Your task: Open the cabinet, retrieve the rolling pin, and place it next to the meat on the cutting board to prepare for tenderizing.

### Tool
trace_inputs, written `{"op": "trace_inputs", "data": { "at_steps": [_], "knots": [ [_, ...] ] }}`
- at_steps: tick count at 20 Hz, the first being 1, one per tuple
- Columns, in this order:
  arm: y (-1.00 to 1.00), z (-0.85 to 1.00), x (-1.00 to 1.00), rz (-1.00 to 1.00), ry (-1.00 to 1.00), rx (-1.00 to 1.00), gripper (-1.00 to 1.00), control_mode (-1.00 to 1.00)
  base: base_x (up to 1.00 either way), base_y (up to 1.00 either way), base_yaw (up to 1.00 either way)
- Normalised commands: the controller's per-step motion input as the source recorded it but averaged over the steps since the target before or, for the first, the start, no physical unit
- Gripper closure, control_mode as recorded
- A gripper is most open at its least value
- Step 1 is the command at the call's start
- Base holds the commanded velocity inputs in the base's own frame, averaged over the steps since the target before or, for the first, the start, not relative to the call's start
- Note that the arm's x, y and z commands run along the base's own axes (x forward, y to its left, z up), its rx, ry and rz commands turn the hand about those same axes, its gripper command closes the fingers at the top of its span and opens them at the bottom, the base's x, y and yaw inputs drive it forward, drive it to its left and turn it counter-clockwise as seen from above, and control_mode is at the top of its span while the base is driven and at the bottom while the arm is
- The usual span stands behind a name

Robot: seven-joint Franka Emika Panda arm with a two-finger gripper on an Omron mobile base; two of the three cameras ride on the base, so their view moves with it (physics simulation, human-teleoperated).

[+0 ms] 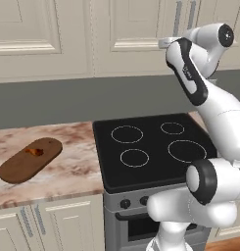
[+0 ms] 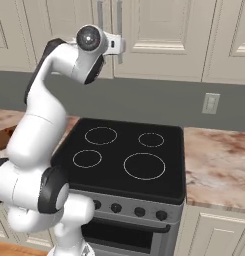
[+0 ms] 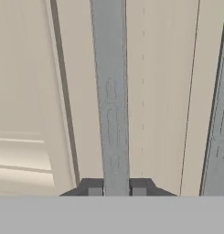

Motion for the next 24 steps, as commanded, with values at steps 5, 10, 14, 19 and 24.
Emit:
{"op": "trace_inputs", "data": {
  "at_steps": [5,10,14,19,24],
  "knots": [
    [0.39,-0.02,-0.66,0.00,-0.01,0.00,1.00,-1.00,0.00,0.00,0.00],
    [0.46,-0.05,-0.71,0.00,0.00,0.00,1.00,-1.00,0.00,0.00,0.00],
    [0.51,-0.06,-0.67,0.00,0.00,0.00,1.00,-1.00,0.00,0.00,0.00],
    [0.54,-0.09,-0.72,0.00,0.00,0.00,1.00,-1.00,0.00,0.00,0.00],
    [0.39,-0.04,-0.58,0.00,0.00,0.00,1.00,-1.00,0.00,0.00,0.00]
  ]
}}
